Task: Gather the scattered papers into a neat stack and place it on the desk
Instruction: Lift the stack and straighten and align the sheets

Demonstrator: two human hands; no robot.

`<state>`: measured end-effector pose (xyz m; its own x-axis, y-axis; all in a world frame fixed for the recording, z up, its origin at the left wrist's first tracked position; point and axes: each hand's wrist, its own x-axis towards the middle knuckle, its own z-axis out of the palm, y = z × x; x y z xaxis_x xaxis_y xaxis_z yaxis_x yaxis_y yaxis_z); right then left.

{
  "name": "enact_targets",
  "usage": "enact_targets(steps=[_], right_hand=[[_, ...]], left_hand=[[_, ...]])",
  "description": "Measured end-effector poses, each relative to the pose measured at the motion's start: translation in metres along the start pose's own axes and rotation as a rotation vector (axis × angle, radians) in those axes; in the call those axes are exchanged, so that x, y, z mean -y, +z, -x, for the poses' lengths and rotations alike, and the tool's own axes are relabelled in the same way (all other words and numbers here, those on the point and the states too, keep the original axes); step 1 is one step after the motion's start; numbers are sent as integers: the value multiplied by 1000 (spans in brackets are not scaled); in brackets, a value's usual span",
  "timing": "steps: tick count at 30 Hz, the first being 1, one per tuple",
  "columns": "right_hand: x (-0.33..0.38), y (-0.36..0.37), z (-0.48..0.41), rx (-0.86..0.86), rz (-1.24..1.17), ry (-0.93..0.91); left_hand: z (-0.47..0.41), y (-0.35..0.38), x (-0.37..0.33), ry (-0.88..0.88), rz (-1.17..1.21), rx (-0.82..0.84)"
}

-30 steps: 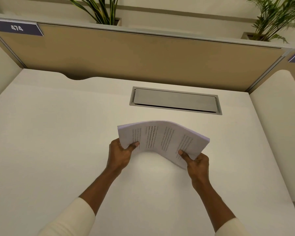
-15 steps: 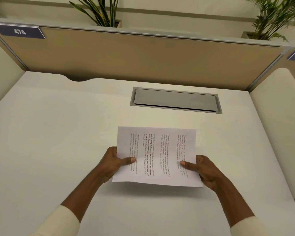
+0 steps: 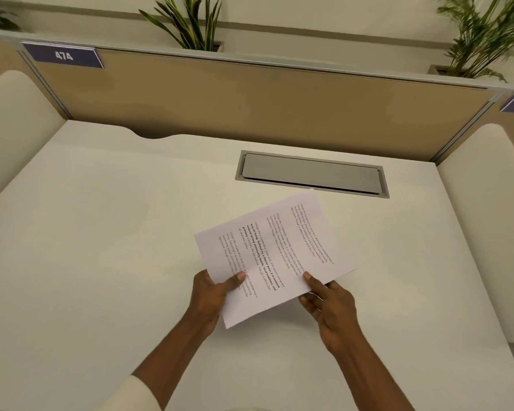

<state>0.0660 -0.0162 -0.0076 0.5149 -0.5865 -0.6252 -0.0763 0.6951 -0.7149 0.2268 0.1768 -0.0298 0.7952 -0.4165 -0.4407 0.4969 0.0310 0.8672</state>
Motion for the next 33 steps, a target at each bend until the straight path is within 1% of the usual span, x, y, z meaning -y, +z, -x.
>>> enact_targets(steps=[5,8,13,17,22,25,28,30,33], right_hand=[[-13,21,22,-79,6,-154],[-19,21,33,-106,12,-210],[-19,10,39,-144,40,-291],[-13,-2,40,-114,99,-345],[5,-28,40,-76,136,-353],[17,-46,42,-17,217,-343],[24,-61,44,34,279,-298],[26,-66,44,49,313,-272],[25,-71,44,60,363,-242]], left_hand=[[22,18,8,25,49,-49],[32,26,14,51,75,-62],[49,37,24,59,136,-35],[50,35,27,24,154,26],[33,13,11,-48,111,105],[12,-4,-9,-106,16,143],[-6,-10,-30,-155,-186,281],[-18,-6,-39,-145,-324,393],[-30,9,-46,-142,-464,453]])
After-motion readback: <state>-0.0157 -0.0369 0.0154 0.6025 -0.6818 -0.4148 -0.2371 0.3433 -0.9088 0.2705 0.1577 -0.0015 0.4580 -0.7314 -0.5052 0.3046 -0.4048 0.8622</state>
